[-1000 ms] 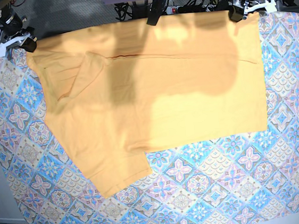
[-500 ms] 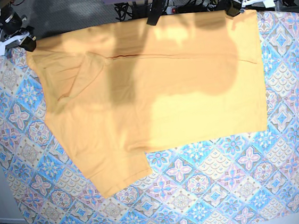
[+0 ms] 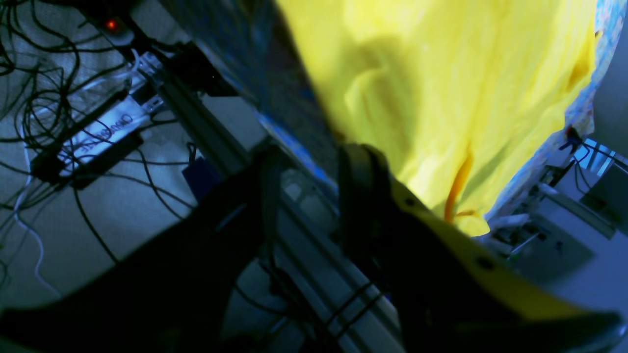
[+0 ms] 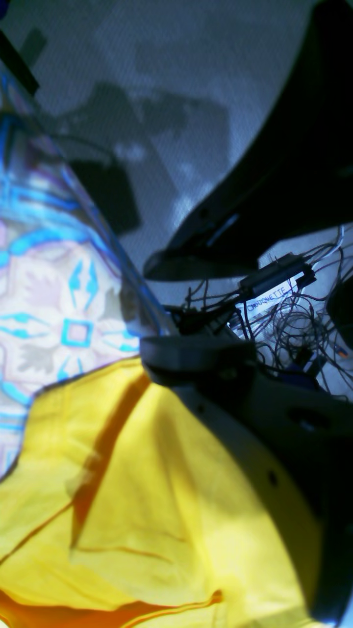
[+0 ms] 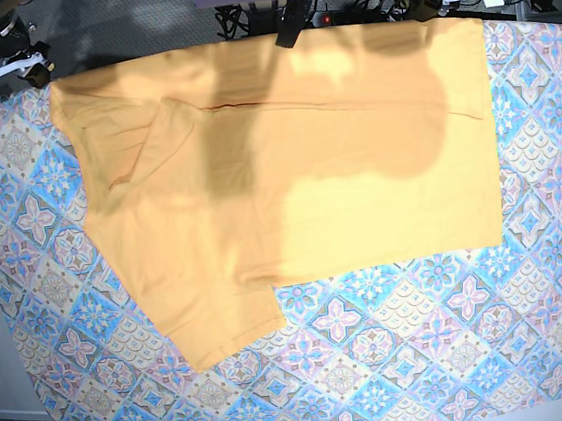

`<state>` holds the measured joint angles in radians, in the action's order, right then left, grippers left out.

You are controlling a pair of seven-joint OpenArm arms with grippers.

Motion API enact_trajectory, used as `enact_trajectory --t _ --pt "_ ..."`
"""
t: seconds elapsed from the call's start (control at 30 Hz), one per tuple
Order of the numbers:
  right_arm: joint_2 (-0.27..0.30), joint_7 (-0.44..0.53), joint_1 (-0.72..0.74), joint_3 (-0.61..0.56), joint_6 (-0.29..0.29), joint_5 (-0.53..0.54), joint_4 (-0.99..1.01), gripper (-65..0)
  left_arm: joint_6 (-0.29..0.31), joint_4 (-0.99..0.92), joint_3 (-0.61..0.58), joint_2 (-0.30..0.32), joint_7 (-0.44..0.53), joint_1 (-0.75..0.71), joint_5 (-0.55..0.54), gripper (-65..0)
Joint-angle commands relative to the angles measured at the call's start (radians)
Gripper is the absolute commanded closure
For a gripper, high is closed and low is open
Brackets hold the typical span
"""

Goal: Fold the T-shirt properly

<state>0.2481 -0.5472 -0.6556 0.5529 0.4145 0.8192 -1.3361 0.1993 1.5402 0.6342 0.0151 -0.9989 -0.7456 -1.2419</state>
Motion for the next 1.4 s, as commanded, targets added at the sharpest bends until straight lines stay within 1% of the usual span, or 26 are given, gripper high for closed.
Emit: enact_trajectory --t 0.0,0.07,0.2,0.37,0.47,0.53,0.63,0.73,0.8,0.87,1.0,1.1,1.2,1.3,1.37 --pt "0.012 0.019 -0.01 0.011 0.011 0.013 -0.035 -18.6 0.033 0.039 0.005 0.007 -0.007 -0.012 -0.02 -19.2" --pt "0.012 0.019 -0.01 0.011 0.011 0.013 -0.069 -18.6 0.059 0.089 0.005 0.007 -0.008 -0.013 -0.02 -19.1" --pt "0.012 0.019 -0.01 0.011 0.011 0.013 -0.131 -18.5 0.061 0.187 0.008 0.006 -0.048 -0.013 -0.022 -19.1" --pt "0.012 0.019 -0.01 0.006 0.011 0.013 -0.208 -18.5 0.061 0.239 0.011 0.006 -0.042 0.005 -0.022 -19.1" --pt "0.012 0.019 -0.005 0.006 0.011 0.012 -0.256 -18.5 0.059 0.254 0.017 0.009 -0.042 0.054 -0.022 -19.1" --pt "0.013 0.019 -0.002 0.006 0.011 -0.033 -0.288 -18.5 0.059 0.254 0.052 0.01 -0.048 0.102 -0.022 -19.1" --pt "0.013 0.014 0.058 0.003 0.011 -0.116 -0.328 -18.8 0.058 0.247 0.077 0.018 -0.05 0.173 -0.014 -19.1" --pt "0.013 -0.044 0.136 -0.029 0.016 -0.171 -0.334 -18.8 0.056 0.24 0.079 0.056 -0.042 0.237 -0.012 -19.1" --pt "0.013 -0.07 0.179 -0.058 0.016 -0.176 -0.334 -18.8 0.055 0.21 0.079 0.079 -0.044 0.285 -0.012 -19.1" --pt "0.018 -0.076 0.214 -0.098 0.016 -0.177 -0.334 -18.8 0.05 0.167 0.079 0.115 -0.042 0.327 -0.012 -19.1" --pt "0.02 -0.076 0.271 -0.162 0.016 -0.203 -0.332 -18.8 -0.008 0.081 0.094 0.153 -0.042 0.41 -0.014 -19.1" --pt "0.02 -0.076 0.308 -0.205 0.016 -0.229 -0.332 -18.8 -0.024 0.026 0.121 0.176 -0.042 0.479 -0.009 -19.2" --pt "0.015 -0.076 0.342 -0.241 0.014 -0.268 -0.326 -18.8 -0.024 -0.014 0.125 0.193 -0.048 0.547 0.049 -19.3" --pt "0.015 -0.076 0.376 -0.267 0.014 -0.3 -0.325 -18.8 -0.024 -0.036 0.128 0.194 -0.05 0.61 0.133 -19.5" --pt "0.015 -0.076 0.392 -0.276 0.014 -0.308 -0.325 -18.8 -0.024 -0.036 0.125 0.211 -0.05 0.642 0.198 -19.8"
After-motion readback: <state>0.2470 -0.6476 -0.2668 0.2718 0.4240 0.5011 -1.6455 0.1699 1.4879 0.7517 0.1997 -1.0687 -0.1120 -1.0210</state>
